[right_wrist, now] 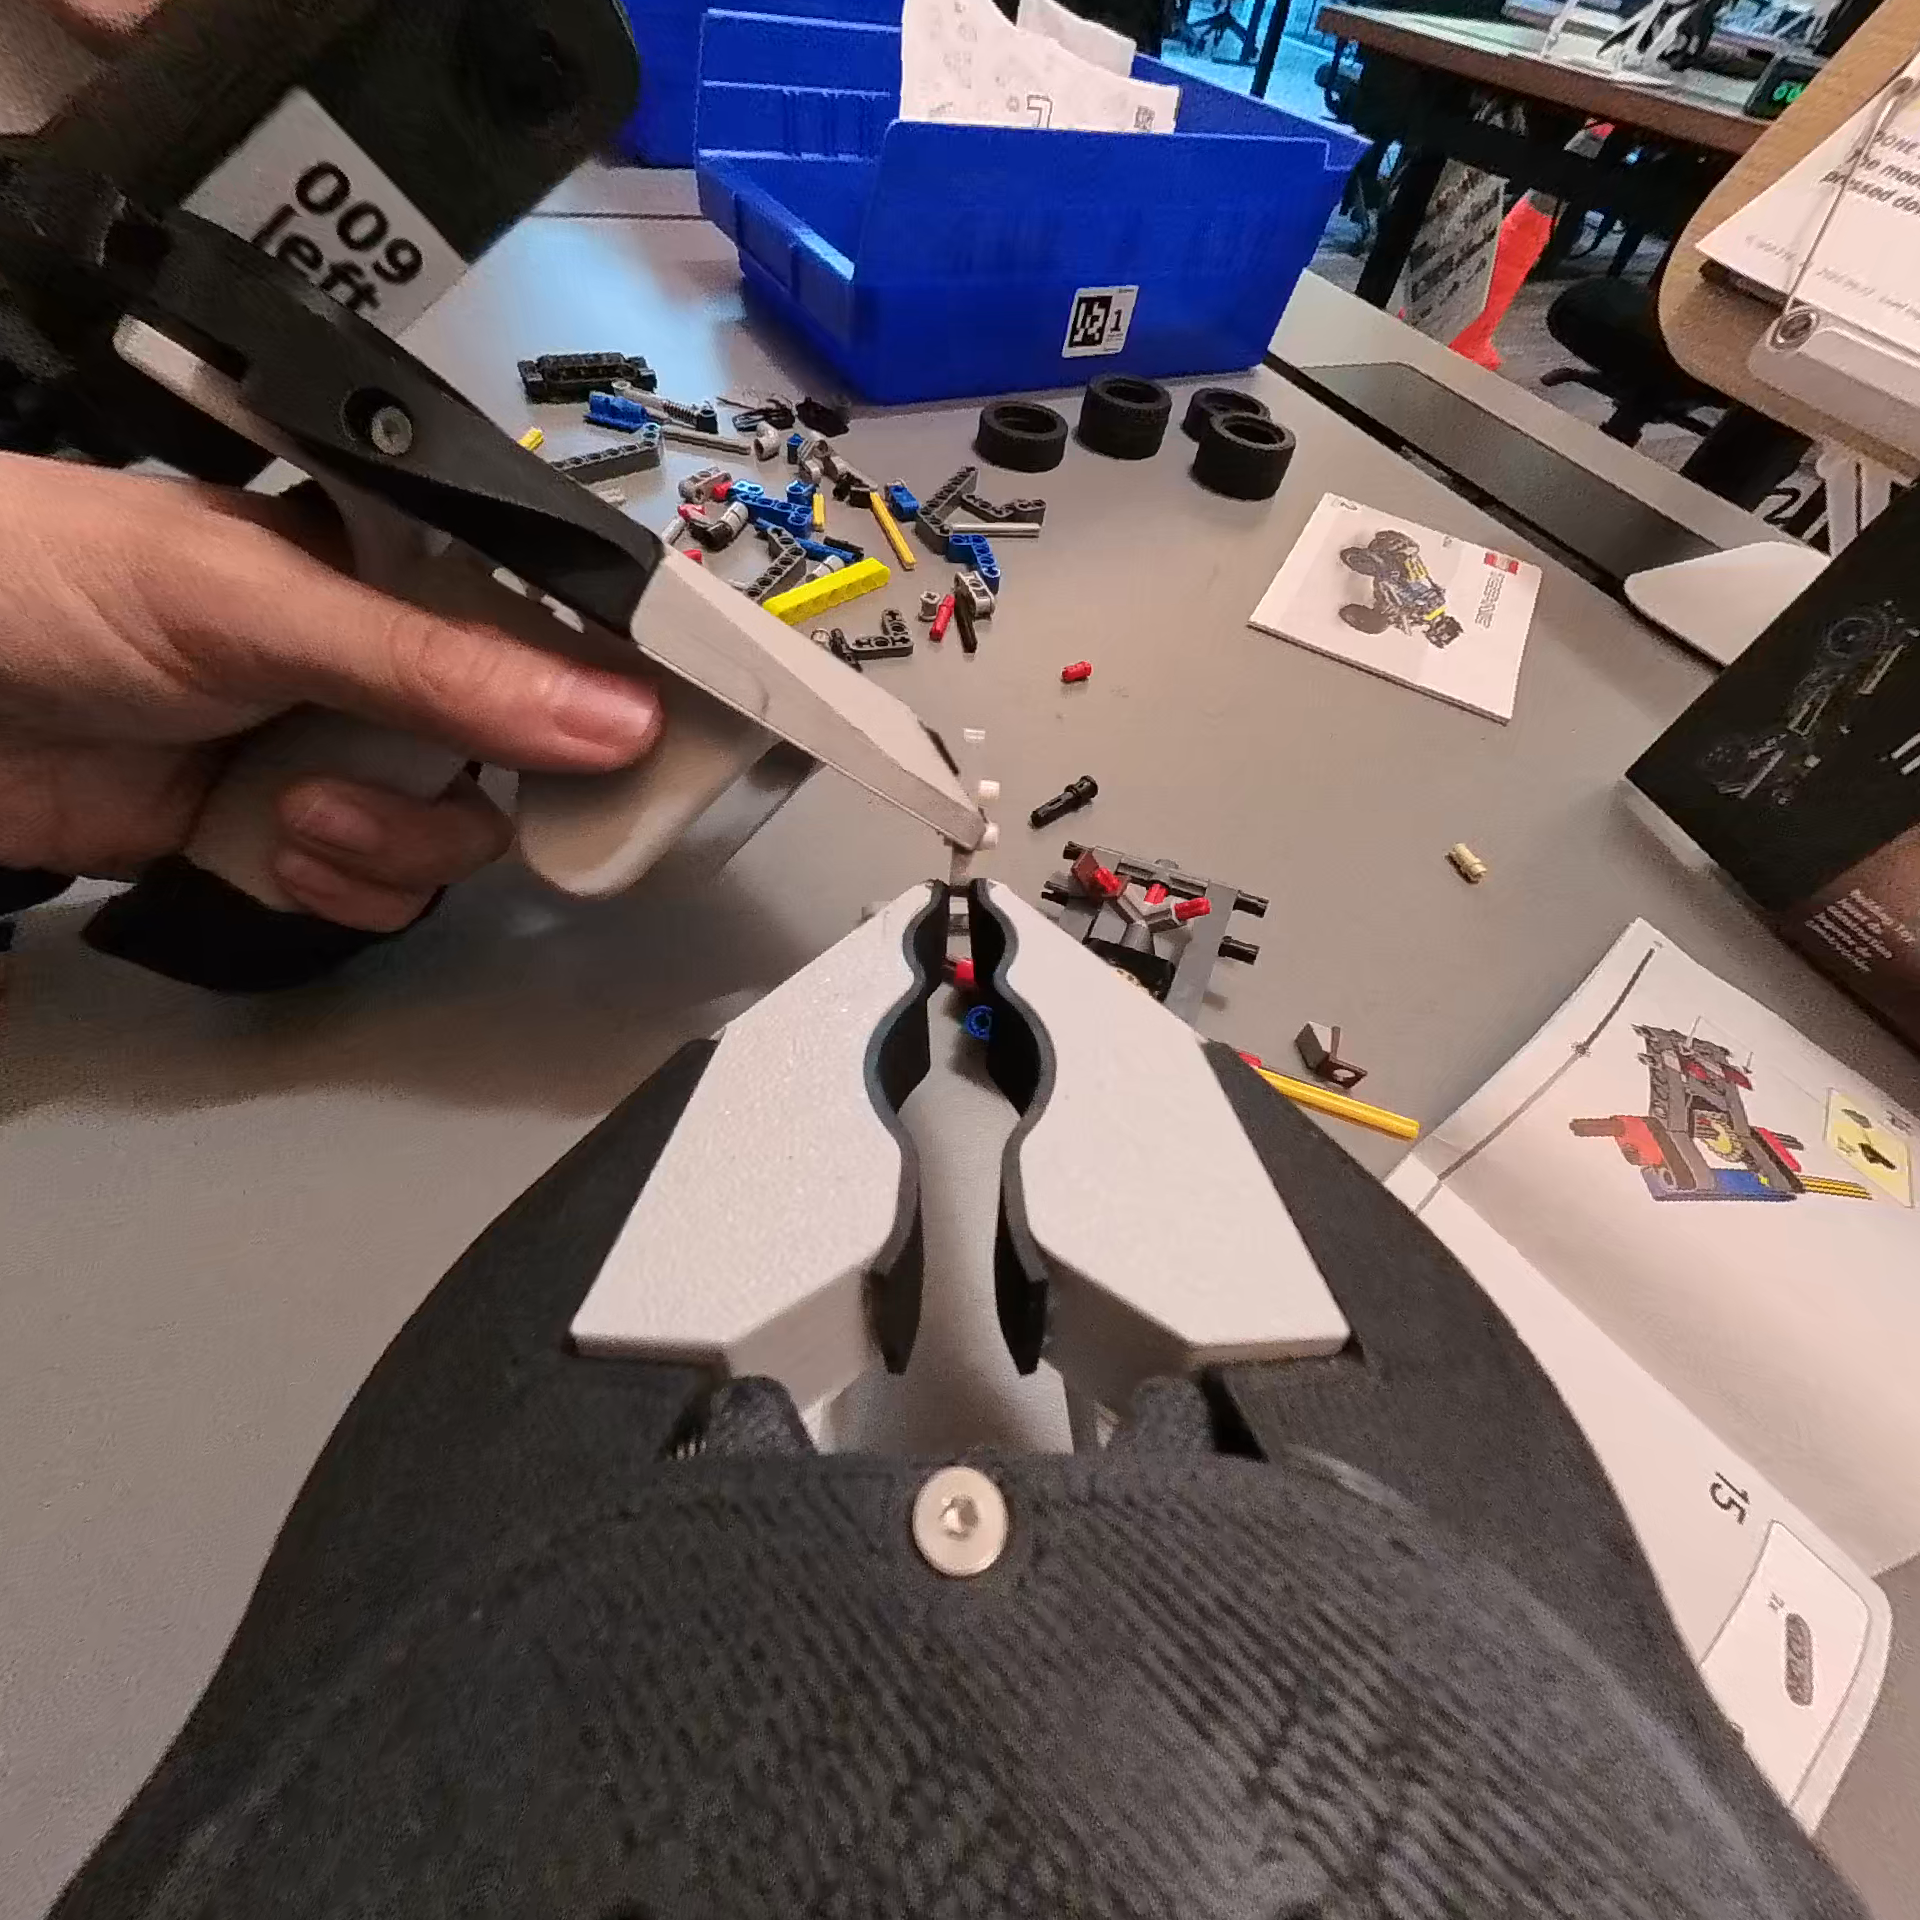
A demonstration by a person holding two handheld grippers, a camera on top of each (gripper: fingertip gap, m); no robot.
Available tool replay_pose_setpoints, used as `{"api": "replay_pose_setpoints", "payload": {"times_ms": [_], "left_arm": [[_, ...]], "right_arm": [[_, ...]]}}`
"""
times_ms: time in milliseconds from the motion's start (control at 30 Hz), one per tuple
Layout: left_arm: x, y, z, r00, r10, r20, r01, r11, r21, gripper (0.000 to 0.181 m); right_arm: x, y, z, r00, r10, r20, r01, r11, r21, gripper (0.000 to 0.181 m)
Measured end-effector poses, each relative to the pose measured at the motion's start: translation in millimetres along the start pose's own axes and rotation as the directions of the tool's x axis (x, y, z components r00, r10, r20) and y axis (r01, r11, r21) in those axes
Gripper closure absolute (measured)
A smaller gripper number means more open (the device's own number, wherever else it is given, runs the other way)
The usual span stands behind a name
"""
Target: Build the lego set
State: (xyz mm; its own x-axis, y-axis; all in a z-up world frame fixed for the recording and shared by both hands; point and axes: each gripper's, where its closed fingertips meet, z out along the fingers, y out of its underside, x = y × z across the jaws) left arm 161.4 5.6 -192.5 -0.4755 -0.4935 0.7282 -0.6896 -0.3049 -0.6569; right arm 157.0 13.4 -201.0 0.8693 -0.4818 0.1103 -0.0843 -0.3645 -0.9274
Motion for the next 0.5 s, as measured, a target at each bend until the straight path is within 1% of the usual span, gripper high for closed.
{"api": "replay_pose_setpoints", "payload": {"times_ms": [133, 167, 233, 300, 333, 400, 433, 467, 500], "left_arm": [[1, -2, 2, 0.998, 0.057, 0.002, -0.057, 0.998, 0.003, 0.176], [1, -2, 2, 0.997, 0.078, 0.002, -0.078, 0.997, -0.007, 0.176], [-5, -5, 0, 0.994, 0.110, 0.022, -0.109, 0.993, -0.041, 0.176], [-11, -12, -7, 0.989, 0.144, 0.044, -0.140, 0.987, -0.073, 0.176], [-15, -16, -10, 0.987, 0.154, 0.052, -0.149, 0.985, -0.090, 0.176], [-23, -21, -14, 0.986, 0.159, 0.056, -0.151, 0.981, -0.119, 0.176], [-26, -23, -15, 0.988, 0.147, 0.052, -0.139, 0.982, -0.127, 0.176], [-29, -25, -16, 0.991, 0.130, 0.041, -0.123, 0.984, -0.131, 0.176], [-32, -27, -16, 0.993, 0.114, 0.033, -0.109, 0.985, -0.131, 0.176]], "right_arm": [[1, -1, 1, 1.000, -0.001, -0.004, 0.001, 1.000, 0.003, 0.180], [1, -1, 2, 1.000, -0.011, 0.009, 0.011, 1.000, 0.005, 0.180], [4, 0, -2, 0.996, -0.061, 0.058, 0.063, 0.997, -0.032, 0.177], [23, -12, -9, 0.992, -0.105, 0.067, 0.108, 0.993, -0.045, 0.169], [32, -19, -11, 0.987, -0.127, 0.094, 0.132, 0.990, -0.051, 0.166], [44, -28, -7, 0.957, -0.187, 0.220, 0.206, 0.976, -0.066, 0.163], [52, -31, 0, 0.936, -0.231, 0.264, 0.256, 0.965, -0.063, 0.162], [57, -30, 8, 0.908, -0.272, 0.320, 0.306, 0.950, -0.061, 0.161], [56, -23, 15, 0.866, -0.294, 0.404, 0.352, 0.933, -0.075, 0.163]]}}
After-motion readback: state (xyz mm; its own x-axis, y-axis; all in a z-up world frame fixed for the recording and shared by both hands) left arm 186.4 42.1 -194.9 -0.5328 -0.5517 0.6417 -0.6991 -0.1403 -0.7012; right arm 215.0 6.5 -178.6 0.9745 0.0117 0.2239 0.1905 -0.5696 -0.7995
